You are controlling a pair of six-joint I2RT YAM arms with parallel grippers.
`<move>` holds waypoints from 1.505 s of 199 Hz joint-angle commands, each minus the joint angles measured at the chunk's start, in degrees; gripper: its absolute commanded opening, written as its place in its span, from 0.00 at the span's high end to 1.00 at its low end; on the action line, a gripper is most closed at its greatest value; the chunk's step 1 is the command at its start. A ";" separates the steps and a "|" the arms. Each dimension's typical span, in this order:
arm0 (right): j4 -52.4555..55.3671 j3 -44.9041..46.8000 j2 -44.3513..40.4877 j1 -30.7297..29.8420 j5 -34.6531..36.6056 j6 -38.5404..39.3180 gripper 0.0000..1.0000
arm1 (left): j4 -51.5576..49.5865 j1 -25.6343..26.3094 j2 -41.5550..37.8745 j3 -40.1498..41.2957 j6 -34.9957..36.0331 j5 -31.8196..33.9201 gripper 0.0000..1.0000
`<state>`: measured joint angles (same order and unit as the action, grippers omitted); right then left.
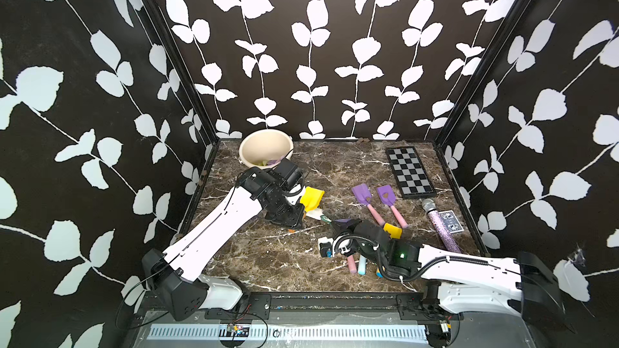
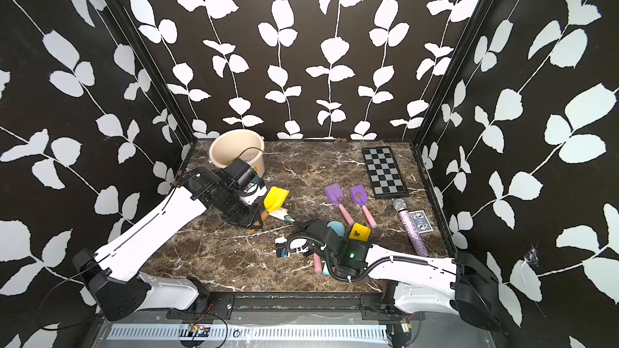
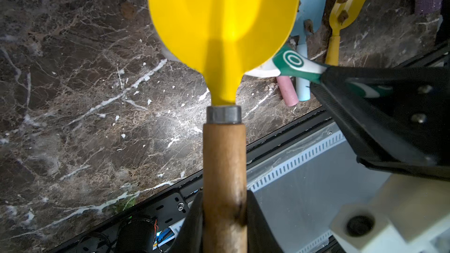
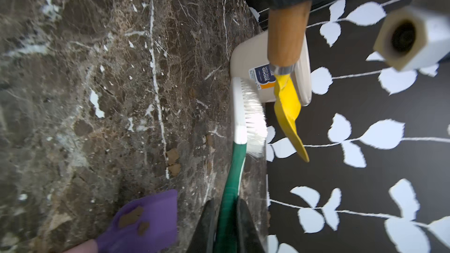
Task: Brush the soil off the hand trowel and place it into the bucket
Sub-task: Brush off the soil from the hand trowel.
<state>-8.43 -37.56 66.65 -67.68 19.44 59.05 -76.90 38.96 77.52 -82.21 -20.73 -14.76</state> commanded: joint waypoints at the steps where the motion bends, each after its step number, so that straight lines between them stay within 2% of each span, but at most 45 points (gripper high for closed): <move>1: -11.54 0.17 1.88 -0.98 7.14 13.88 1.00 | -0.88 -0.63 -0.73 1.34 -0.02 -1.40 1.00; 30: -20.32 0.74 4.56 -1.27 10.57 21.14 1.00 | -1.14 -0.98 -0.44 2.52 0.49 -1.97 1.00; 82: -31.17 1.18 7.70 0.71 17.59 24.46 1.00 | -1.85 -3.49 -1.78 3.10 1.22 -3.62 1.00; 118: -28.75 3.67 8.50 3.32 19.52 17.43 1.00 | -1.49 -6.91 -3.33 2.33 1.72 -6.58 1.00; 148: -27.99 5.64 10.46 2.22 20.02 14.89 1.00 | -1.52 -7.37 -3.20 1.18 2.25 -7.56 1.00; 175: -25.50 5.31 11.26 -1.24 15.96 17.17 1.00 | -0.95 -7.33 -2.31 1.44 2.52 -7.63 1.00; 202: -27.90 3.96 11.59 -3.59 13.63 20.86 1.00 | 0.43 -7.35 -1.84 2.64 2.36 -8.88 1.00; 241: -29.72 2.67 11.56 -2.06 14.66 22.70 1.00 | 0.35 -7.32 -1.99 4.42 2.65 -8.31 1.00; 267: -32.63 4.16 11.26 1.00 15.80 19.02 1.00 | 0.20 -7.32 -2.63 4.64 2.80 -7.70 1.00; 300: -27.08 4.60 8.85 5.09 17.29 4.23 1.00 | 0.41 -7.32 -3.37 4.75 3.48 -5.74 1.00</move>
<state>-34.74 -32.99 78.02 -64.71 34.17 73.63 -76.55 31.77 75.99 -77.93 -18.76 -21.80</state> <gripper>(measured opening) 0.125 0.236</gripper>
